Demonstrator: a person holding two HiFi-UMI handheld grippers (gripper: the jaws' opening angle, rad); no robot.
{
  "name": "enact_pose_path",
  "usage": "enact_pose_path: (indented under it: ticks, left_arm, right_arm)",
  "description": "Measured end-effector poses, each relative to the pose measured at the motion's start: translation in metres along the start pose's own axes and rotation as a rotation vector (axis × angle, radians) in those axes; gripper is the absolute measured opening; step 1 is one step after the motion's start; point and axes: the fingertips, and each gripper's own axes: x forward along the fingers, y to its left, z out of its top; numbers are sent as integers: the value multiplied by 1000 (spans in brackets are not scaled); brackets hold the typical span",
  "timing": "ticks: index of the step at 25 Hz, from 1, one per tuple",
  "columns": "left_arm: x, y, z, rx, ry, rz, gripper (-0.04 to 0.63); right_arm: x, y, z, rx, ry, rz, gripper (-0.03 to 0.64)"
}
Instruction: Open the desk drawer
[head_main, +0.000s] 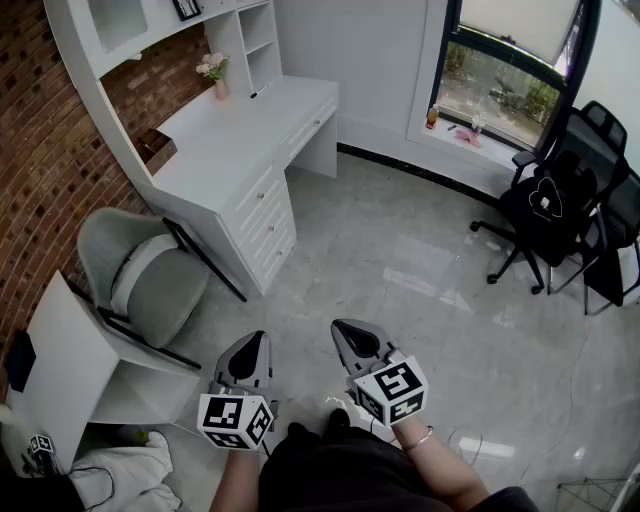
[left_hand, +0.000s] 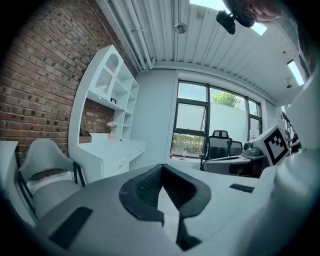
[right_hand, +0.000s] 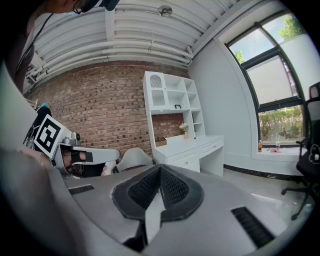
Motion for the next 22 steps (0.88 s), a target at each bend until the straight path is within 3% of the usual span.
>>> enact_pose_path:
  ticks: [11, 22]
  left_arm:
    - [-2, 5, -1, 7, 12, 37, 9]
    - [43, 53, -1, 5, 51, 49, 9]
  right_arm:
    - [-7, -7, -2, 38, -12, 8, 5]
    - [53, -28, 1, 55, 0, 10, 5]
